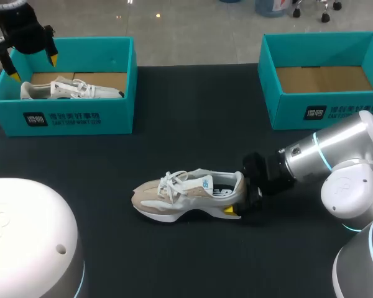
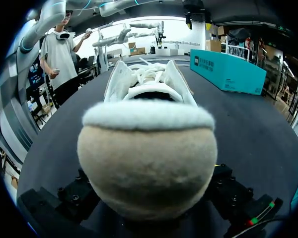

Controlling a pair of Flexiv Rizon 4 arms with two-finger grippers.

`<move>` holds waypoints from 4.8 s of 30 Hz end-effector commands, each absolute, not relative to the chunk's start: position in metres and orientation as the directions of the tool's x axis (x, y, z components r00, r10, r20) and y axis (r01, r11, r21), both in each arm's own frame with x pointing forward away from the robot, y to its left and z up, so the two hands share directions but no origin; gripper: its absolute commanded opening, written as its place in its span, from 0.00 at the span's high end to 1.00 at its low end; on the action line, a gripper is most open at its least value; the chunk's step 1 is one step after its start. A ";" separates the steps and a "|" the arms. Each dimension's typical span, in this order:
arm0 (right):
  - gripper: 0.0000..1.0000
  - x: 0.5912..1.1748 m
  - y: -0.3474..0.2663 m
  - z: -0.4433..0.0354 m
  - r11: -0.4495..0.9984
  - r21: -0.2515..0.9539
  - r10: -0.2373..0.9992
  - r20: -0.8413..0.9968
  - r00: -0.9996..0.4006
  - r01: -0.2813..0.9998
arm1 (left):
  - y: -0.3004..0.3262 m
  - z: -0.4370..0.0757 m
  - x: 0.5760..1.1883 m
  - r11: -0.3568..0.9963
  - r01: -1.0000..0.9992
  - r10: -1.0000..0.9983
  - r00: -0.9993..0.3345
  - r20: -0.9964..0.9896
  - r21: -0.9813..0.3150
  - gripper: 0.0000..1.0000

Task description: Take the shoe out of the shoebox, open the shoe tongue, remove and reinsert the insole, then place the shoe into the shoebox

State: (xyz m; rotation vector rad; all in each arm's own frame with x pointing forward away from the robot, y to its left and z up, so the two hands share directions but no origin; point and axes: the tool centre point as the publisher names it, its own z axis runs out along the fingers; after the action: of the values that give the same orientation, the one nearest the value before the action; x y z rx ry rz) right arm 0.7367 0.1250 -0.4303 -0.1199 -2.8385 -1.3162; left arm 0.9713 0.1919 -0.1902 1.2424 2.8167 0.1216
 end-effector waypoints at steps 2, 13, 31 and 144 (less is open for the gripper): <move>1.00 0.735 0.126 -0.436 0.648 0.758 0.067 0.042 -0.997 0.075 | 0.171 -0.186 0.954 0.859 0.482 0.497 -0.866 -0.054 0.174 0.00; 1.00 0.735 0.126 -0.436 0.648 0.758 0.067 0.042 -0.997 0.075 | 0.132 -0.195 0.942 0.979 0.166 0.183 -0.972 -0.150 0.117 0.00; 1.00 0.735 0.126 -0.436 0.648 0.758 0.067 0.042 -0.997 0.075 | 0.124 -0.199 0.940 0.977 0.188 0.202 -0.969 -0.142 0.102 0.00; 1.00 0.735 0.126 -0.436 0.648 0.758 0.067 0.042 -0.997 0.075 | -0.179 -0.295 0.718 0.237 -0.966 -0.970 -0.231 -0.070 -0.098 0.00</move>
State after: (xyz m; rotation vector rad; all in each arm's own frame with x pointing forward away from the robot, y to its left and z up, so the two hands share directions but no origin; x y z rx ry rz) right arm 0.7367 0.1250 -0.4303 -0.1201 -2.8386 -1.3158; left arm 0.7185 -0.1764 -0.2845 -1.8636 2.4020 -0.0622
